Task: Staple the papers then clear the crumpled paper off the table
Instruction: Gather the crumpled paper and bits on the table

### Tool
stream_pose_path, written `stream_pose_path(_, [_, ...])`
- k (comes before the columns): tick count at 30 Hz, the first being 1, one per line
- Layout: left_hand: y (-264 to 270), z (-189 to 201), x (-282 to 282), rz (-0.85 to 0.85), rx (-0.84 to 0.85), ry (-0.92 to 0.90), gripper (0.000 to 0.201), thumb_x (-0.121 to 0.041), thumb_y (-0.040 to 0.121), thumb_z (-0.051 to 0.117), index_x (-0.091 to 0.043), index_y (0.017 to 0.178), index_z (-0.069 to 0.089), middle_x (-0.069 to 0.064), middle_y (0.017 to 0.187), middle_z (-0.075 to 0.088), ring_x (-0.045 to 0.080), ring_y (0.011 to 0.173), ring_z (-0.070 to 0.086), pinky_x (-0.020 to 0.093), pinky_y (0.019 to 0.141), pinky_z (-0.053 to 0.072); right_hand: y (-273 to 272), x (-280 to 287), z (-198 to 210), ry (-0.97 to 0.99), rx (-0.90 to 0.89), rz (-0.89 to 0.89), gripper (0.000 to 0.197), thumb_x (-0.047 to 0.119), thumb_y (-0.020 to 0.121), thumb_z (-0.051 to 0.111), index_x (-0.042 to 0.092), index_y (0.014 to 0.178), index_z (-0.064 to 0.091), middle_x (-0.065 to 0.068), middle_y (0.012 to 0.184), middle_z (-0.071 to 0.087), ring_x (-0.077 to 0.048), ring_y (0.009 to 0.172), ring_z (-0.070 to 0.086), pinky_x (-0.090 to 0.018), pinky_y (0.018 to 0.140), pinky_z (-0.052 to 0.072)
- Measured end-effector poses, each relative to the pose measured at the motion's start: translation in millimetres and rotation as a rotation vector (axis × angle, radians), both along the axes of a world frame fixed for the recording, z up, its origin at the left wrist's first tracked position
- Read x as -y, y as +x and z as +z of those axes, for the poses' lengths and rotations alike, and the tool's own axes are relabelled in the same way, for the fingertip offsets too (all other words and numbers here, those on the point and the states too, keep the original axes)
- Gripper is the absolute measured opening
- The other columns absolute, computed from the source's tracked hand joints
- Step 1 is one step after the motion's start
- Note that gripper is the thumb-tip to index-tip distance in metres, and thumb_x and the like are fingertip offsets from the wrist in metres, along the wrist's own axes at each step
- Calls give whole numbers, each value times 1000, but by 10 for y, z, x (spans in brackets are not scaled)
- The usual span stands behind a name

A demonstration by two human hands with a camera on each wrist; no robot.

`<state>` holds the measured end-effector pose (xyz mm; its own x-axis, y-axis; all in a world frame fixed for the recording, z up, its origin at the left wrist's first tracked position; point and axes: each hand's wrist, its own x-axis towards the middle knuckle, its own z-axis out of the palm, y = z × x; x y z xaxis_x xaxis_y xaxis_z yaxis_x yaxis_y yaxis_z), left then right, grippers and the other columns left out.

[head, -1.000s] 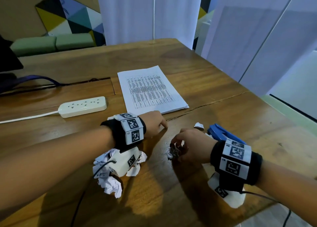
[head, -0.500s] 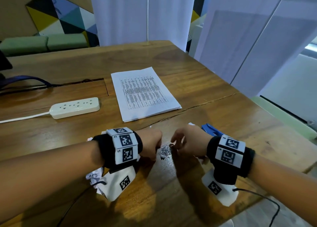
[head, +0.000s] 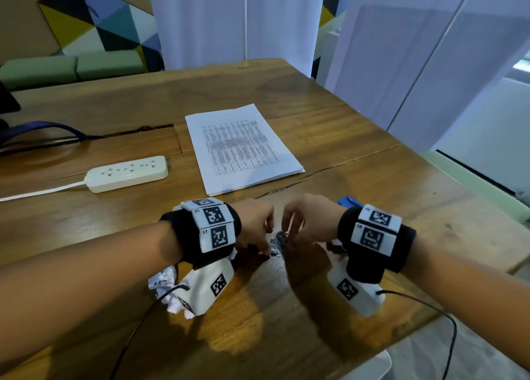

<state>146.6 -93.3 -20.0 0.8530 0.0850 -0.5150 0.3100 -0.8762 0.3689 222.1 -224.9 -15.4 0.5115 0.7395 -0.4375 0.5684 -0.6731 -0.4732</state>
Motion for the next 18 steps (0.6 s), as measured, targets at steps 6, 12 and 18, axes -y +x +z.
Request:
stream_pose_path(6, [53,-24,-101,-133,-25,106,40,-21,79,72,-25,111,49,-8,92,59,11,89,56,18,66,42,763,209,521,201,173,-256,10,16,78,73,19,77,64,6,72,65,-13,59,59,-25,58,52])
stream_pose_path(12, [80,-96,-116,-280,-57,246,29,-31,84,66,-32,104,45,-9,102,56,12,99,55,25,78,46,1760,515,202,116,264,-604,4,21,70,72,19,73,73,-7,86,75,-21,65,64,-44,80,59])
stream_pose_path(18, [281,14,-149,-305,24,273,36,-33,86,63,-26,119,49,-6,110,57,12,101,53,25,87,46,1994,484,-126,-10,373,-555,17,24,76,72,20,92,75,-7,94,74,-26,83,68,-31,76,56])
